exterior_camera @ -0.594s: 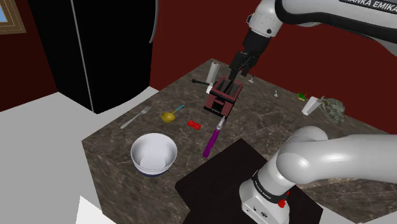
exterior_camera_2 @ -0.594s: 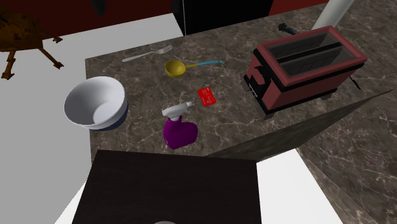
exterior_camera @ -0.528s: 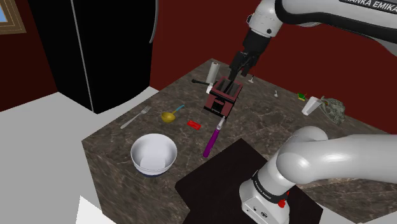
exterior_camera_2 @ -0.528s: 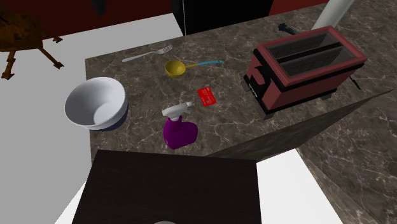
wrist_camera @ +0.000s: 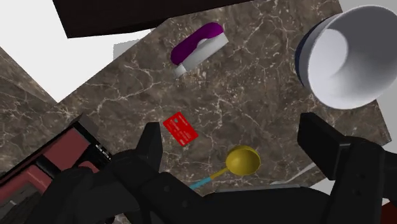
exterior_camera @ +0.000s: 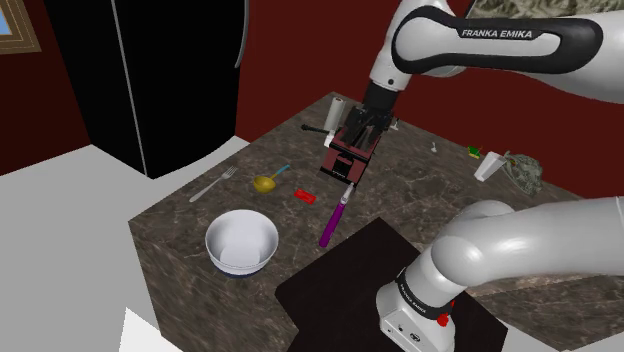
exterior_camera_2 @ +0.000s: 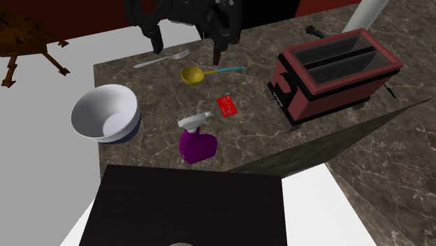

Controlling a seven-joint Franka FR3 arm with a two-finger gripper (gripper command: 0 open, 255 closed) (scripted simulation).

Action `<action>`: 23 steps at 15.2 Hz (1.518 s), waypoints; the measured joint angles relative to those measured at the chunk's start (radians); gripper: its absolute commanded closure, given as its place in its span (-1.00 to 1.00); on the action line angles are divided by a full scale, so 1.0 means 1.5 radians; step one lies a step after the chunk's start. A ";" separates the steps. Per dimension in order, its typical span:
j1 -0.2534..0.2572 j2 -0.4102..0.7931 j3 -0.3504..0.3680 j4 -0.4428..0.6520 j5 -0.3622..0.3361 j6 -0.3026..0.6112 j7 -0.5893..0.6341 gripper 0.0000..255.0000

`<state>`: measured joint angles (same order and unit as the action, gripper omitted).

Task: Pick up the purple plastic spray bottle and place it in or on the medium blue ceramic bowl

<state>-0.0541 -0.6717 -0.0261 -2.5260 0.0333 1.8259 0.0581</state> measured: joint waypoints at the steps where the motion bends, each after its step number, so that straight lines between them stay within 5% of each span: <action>1: -0.005 0.011 0.000 -0.012 0.006 0.015 0.014 -1.00; 13: -0.065 0.245 -0.054 -0.091 0.079 0.228 0.109 -1.00; 23: -0.068 0.415 -0.077 -0.122 0.183 0.375 0.107 -1.00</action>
<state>-0.1568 -0.0489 -0.1419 -2.7085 0.3077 2.3885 0.2181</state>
